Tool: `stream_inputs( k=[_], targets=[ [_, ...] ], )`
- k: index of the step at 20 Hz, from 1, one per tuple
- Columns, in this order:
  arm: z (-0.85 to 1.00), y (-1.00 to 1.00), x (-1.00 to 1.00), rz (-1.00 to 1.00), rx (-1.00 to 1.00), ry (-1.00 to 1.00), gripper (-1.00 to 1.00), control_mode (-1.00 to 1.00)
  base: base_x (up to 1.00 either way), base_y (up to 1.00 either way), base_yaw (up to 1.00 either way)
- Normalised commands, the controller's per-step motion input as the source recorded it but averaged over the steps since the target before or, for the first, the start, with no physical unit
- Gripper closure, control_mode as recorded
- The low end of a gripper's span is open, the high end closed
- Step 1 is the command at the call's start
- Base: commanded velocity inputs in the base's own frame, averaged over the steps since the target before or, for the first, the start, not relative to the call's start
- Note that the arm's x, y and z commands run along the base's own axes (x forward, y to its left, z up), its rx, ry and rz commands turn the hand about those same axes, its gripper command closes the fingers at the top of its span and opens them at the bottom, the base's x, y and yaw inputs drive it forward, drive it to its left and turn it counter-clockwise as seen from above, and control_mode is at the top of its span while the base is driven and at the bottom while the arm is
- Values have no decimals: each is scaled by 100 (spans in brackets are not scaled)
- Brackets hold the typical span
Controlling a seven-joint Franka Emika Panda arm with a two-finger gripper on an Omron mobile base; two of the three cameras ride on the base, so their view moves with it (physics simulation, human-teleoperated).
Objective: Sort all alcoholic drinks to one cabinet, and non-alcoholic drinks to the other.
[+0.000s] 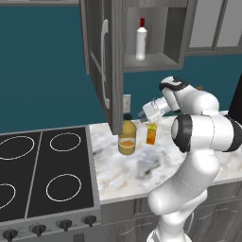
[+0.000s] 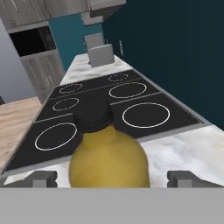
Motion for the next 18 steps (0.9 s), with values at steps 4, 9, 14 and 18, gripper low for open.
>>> stream_inputs(
  k=[4, 9, 14, 18],
  targets=[
    [-17, 28, 7, 0, 0, -5, -100, -100, 0, 0, 0],
    [-2, 20, 13, 0, 4, 0, -100, -100, 0, 0, 0],
    [-1, 13, 17, 0, 6, 0, -100, -100, 0, 0, 0],
    [-16, 9, 22, 0, 2, 0, -100, -100, 0, 0, 0]
  ],
)
